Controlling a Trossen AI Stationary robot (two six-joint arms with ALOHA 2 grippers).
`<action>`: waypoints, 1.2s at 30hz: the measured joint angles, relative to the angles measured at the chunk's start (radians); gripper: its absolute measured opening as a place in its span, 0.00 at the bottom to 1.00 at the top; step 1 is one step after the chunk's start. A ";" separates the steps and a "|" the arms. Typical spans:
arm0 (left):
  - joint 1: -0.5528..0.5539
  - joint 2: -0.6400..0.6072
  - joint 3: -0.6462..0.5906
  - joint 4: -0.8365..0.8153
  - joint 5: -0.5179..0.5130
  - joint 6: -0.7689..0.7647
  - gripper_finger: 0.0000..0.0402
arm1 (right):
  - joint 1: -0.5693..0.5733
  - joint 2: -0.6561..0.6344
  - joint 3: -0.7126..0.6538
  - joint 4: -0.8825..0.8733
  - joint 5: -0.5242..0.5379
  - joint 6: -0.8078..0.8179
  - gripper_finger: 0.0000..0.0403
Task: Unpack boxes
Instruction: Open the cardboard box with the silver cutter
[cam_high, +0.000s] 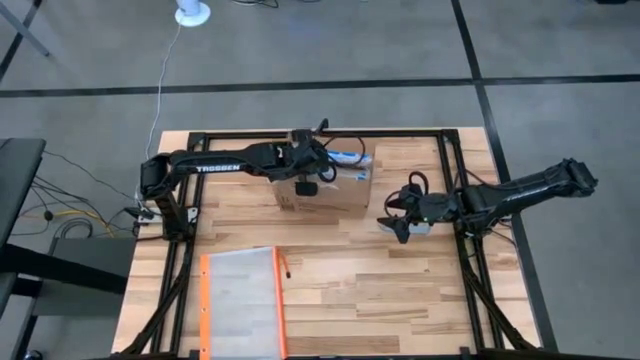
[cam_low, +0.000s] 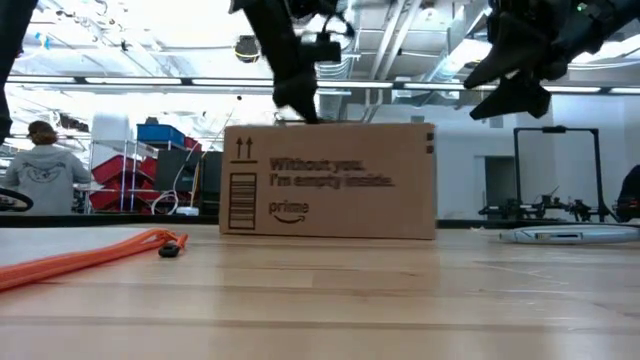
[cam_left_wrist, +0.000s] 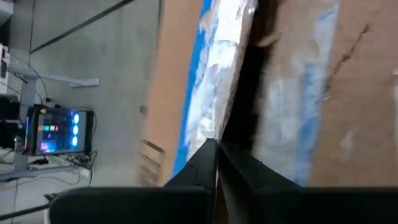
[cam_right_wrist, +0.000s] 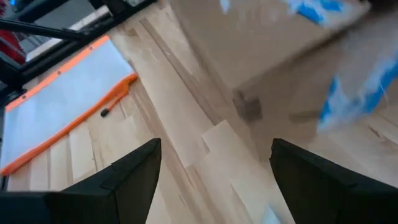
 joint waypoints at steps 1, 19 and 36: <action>-0.008 0.000 0.031 -0.031 -0.004 0.000 0.00 | 0.000 0.000 0.009 0.000 0.000 -0.009 0.70; -0.049 -0.001 0.214 -0.113 -0.007 0.004 0.00 | -0.219 0.235 0.075 0.331 -0.013 -0.284 0.70; 0.167 -0.005 0.217 -0.043 0.127 0.088 0.00 | -0.132 0.382 0.078 0.291 -0.120 -0.220 0.70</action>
